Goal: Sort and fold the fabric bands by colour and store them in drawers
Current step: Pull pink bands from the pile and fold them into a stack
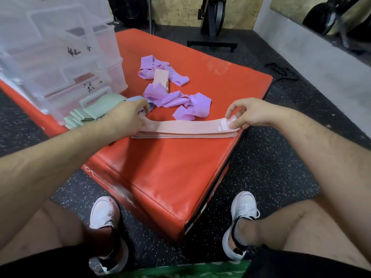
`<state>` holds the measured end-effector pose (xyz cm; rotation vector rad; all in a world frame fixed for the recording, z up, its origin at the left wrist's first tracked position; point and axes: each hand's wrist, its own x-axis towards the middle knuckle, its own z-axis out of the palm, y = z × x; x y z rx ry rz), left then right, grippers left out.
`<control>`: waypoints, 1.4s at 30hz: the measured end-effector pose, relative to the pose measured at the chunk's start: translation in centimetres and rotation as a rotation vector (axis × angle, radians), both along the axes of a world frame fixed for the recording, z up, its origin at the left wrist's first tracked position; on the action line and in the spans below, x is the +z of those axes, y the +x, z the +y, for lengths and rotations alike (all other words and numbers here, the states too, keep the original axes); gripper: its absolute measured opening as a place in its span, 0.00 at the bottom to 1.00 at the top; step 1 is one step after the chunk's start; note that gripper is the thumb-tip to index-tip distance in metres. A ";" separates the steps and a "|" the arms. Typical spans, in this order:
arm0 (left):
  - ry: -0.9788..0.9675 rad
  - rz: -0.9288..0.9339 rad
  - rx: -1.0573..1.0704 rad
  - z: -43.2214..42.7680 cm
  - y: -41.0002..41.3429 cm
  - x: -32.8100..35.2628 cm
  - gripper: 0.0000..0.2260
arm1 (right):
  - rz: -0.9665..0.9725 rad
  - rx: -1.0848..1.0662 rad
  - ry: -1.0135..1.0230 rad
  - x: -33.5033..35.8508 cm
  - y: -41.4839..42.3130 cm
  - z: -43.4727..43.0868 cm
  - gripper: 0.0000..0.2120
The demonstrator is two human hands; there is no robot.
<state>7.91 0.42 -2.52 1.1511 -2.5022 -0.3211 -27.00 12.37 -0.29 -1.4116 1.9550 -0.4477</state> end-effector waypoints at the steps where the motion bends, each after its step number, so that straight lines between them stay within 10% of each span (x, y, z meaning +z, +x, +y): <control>1: 0.001 -0.020 -0.020 -0.1 -0.1 -0.2 0.11 | 0.016 0.004 0.002 -0.2 0.1 0.0 0.13; 18: -0.014 -0.267 -0.082 -1.3 0.5 -2.5 0.05 | 0.375 0.142 -0.115 -2.1 0.9 0.2 0.07; 31: -0.033 -0.112 -0.114 -1.6 0.7 -1.1 0.06 | 0.534 0.118 -0.077 -0.3 2.1 -0.4 0.02; 42: -0.079 -0.113 -0.059 -6.1 -4.6 2.4 0.17 | 0.343 0.125 -0.351 1.2 8.7 -9.4 0.12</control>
